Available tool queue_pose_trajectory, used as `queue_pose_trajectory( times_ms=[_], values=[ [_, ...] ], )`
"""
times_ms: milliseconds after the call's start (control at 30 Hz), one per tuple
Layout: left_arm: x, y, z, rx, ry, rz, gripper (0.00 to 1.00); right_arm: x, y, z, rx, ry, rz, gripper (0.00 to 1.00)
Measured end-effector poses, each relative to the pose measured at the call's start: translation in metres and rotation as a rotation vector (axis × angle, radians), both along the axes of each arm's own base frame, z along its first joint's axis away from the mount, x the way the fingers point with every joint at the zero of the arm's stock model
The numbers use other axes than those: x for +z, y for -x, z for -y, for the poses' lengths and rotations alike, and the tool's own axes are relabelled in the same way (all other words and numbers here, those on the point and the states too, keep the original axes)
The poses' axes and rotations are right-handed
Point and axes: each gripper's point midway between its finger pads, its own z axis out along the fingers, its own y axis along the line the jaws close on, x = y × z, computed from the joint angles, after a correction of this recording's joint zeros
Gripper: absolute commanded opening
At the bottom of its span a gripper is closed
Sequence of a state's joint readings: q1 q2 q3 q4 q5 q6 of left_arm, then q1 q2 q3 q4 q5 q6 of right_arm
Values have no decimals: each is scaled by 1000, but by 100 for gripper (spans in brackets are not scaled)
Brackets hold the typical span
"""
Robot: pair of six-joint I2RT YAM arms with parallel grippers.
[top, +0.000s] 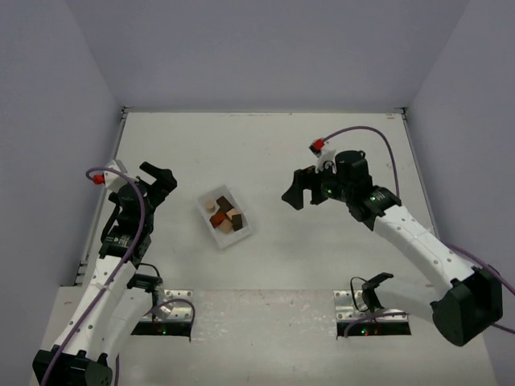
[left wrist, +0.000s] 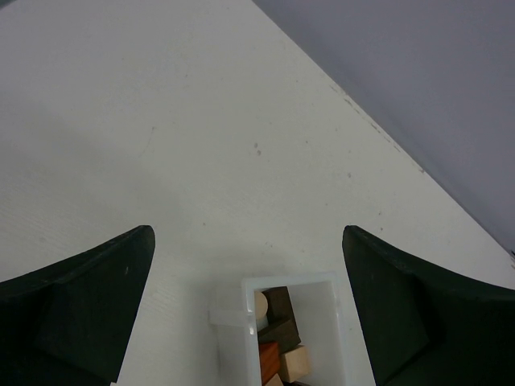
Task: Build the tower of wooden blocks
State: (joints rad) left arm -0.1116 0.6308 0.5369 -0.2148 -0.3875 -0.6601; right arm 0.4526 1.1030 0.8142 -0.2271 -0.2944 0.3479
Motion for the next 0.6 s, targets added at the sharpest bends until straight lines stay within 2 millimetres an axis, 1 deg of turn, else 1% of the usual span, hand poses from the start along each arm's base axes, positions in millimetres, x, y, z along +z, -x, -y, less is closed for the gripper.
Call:
queue_pose_trajectory(
  times_ms=[133,233,300,400,533,600],
  values=[
    [0,0,0,1,0,1,100,-16,8,-53,140,103,18,99],
    [0,0,0,0,0,0,100,-35,10,-81,194,169,6,99],
    [0,0,0,0,0,1,100,-49,9,-96,213,210,3,99],
    [0,0,0,0,0,1,100,-66,9,-114,227,255,4,99],
    [0,0,0,0,0,1,100,-79,4,-136,226,288,22,99],
    [0,0,0,0,0,1,100,-85,1,-144,216,292,35,99]
  ],
)
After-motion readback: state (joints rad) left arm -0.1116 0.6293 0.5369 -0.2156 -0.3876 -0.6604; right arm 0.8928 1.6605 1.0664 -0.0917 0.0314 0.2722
